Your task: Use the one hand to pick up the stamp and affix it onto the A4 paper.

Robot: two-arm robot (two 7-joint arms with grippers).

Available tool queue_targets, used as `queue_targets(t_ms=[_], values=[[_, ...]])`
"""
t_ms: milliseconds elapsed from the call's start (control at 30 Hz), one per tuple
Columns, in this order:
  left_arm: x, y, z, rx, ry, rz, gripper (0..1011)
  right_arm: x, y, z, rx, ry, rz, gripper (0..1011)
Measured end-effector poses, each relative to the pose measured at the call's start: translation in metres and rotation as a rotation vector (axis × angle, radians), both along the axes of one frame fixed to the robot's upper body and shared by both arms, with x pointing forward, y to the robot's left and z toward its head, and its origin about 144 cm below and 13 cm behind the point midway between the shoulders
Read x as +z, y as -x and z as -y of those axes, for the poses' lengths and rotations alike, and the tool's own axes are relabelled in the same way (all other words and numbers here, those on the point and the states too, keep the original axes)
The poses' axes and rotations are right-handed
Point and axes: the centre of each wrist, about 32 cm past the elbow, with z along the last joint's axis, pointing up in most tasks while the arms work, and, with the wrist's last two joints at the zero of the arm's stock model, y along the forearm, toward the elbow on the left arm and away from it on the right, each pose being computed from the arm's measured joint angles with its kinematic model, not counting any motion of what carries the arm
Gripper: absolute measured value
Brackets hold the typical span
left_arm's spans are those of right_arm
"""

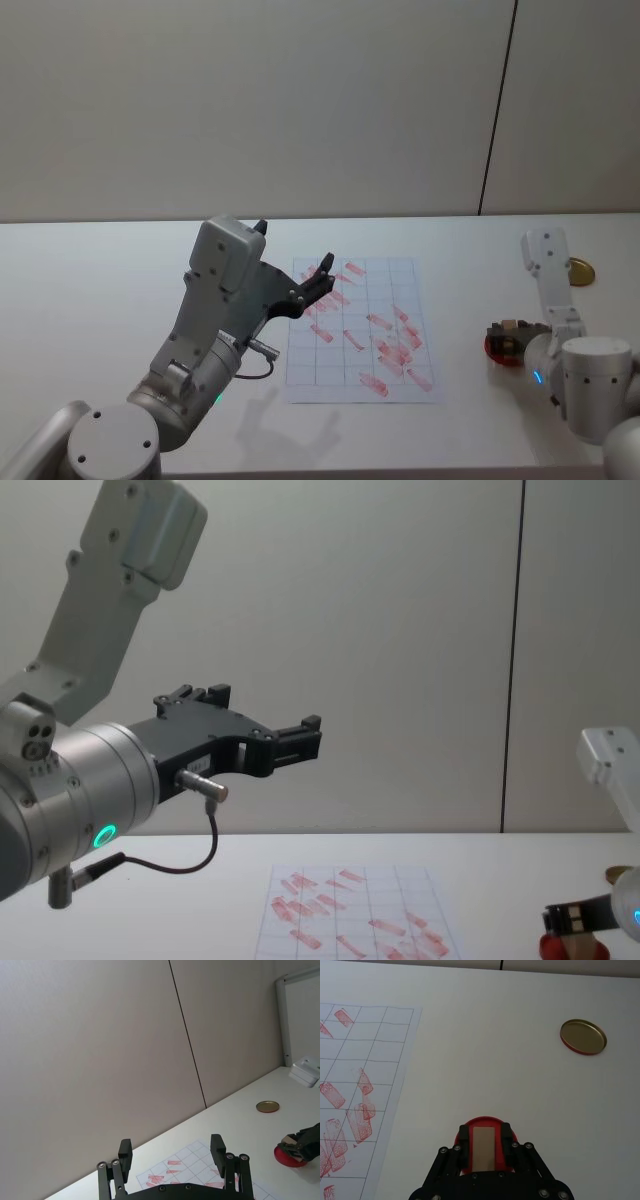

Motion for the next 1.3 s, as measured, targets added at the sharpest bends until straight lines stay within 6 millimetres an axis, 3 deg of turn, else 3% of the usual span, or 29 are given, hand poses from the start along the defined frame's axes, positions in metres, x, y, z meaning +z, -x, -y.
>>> queue_targets(t_ms=[400, 767, 1300], values=[[0.000, 0.000, 0.000, 0.000, 0.000, 0.000, 993, 0.003, 0.005, 0.001, 0.008, -0.009, 0.023, 708], [0.000, 0.000, 0.000, 0.000, 0.000, 0.000, 993, 0.017, 0.017, 0.003, 0.022, -0.010, 0.126, 998], [0.000, 0.000, 0.000, 0.000, 0.000, 0.000, 993, 0.031, 0.047, 0.012, 0.083, -0.016, 0.348, 1001]])
